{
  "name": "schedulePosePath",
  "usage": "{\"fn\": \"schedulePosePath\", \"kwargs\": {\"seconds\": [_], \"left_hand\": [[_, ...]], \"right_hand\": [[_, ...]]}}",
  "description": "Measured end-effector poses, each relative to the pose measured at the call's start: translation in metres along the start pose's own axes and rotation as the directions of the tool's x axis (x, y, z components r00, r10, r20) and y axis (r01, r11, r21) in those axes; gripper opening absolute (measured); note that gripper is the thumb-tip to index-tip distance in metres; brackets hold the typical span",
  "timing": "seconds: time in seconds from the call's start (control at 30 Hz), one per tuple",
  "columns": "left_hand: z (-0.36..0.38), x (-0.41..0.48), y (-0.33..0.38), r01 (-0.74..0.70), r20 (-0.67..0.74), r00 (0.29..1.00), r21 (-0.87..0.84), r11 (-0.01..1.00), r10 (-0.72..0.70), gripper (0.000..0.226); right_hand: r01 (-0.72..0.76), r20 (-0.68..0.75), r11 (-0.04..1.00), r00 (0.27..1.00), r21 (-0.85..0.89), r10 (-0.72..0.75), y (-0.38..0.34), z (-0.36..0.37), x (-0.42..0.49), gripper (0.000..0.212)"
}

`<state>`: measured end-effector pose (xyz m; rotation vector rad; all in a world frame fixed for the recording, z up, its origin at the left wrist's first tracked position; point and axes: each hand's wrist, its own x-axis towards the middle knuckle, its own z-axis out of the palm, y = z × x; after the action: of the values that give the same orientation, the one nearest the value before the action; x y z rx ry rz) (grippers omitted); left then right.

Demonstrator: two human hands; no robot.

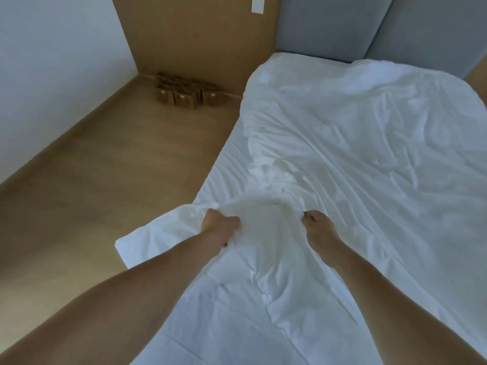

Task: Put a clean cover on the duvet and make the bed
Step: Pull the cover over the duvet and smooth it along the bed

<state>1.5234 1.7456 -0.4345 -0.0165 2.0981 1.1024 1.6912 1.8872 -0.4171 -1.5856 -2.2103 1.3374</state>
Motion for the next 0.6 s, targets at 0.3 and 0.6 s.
{"fn": "schedulePosePath", "kwargs": {"seconds": [0.3, 0.6], "left_hand": [[0.067, -0.219, -0.103, 0.08, 0.681, 0.723, 0.091, 0.993, -0.121, 0.031], [-0.025, -0.227, -0.117, -0.181, 0.481, 0.876, 0.283, 0.942, 0.024, 0.028]], "right_hand": [[0.309, 0.317, 0.944, 0.912, -0.117, -0.259, -0.027, -0.045, -0.174, 0.029], [0.311, 0.478, 0.888, 0.87, -0.338, -0.123, 0.097, -0.018, -0.284, 0.028]]}}
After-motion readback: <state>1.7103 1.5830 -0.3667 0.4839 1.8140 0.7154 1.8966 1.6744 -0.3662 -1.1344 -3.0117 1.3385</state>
